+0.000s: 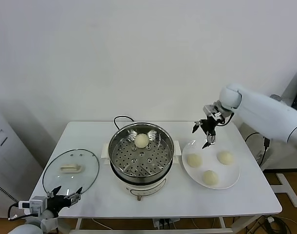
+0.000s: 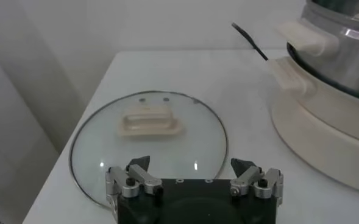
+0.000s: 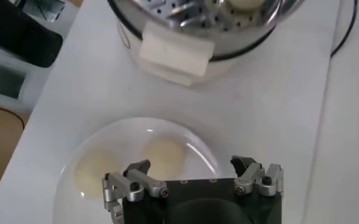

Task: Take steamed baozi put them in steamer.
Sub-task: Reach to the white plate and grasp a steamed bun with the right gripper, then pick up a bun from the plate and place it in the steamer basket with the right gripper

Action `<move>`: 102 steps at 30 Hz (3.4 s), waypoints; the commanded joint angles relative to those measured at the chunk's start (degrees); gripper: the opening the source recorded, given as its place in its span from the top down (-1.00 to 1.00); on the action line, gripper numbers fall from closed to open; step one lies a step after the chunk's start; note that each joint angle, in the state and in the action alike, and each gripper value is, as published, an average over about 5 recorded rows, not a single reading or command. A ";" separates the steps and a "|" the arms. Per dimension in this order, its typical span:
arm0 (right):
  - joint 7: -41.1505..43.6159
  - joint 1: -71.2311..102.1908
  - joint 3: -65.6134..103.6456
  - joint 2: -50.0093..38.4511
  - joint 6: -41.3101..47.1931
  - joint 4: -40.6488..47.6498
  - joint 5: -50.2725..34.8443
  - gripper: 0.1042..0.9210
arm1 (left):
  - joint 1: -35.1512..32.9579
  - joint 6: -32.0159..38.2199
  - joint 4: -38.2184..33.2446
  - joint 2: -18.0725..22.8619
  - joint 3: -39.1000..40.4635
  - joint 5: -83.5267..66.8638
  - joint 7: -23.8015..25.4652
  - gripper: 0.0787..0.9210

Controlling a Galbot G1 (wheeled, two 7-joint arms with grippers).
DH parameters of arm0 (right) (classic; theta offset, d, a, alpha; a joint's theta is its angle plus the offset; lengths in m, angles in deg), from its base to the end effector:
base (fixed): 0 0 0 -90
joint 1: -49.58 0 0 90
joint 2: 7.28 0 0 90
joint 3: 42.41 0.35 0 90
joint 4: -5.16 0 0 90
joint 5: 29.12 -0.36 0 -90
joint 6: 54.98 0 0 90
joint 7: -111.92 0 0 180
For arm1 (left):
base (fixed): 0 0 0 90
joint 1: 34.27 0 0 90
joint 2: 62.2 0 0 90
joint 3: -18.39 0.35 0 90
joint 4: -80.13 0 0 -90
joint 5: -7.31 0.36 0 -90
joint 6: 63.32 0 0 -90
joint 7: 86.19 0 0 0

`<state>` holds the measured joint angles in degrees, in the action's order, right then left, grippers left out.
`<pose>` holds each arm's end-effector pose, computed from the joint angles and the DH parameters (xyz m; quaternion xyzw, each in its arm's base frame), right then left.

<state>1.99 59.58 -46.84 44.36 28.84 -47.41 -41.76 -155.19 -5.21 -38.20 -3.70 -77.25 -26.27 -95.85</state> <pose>0.6096 -0.1295 -0.1299 0.6015 -0.5047 0.5239 0.3301 0.2004 0.1202 -0.2791 -0.0112 -0.9517 -0.0211 0.3062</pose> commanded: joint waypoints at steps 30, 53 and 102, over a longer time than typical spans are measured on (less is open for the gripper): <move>-2.97 16.08 16.21 7.39 -0.78 12.18 15.12 -0.22 | -0.46 -0.02 -0.28 0.18 -0.21 -0.04 -0.39 -0.77; 3.43 -5.94 -1.09 0.05 5.26 0.19 -3.21 0.16 | -0.74 -0.46 -0.66 0.47 -0.56 -0.16 -1.06 -0.77; -36.29 -10.07 -12.36 16.80 42.51 -25.74 -40.52 0.15 | 0.65 -0.90 -0.82 1.02 0.17 -0.27 -1.76 -0.77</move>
<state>-29.06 46.47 -58.98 59.39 69.21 -72.74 -81.60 -154.53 -6.12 -39.00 -2.70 -77.08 -26.52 -97.61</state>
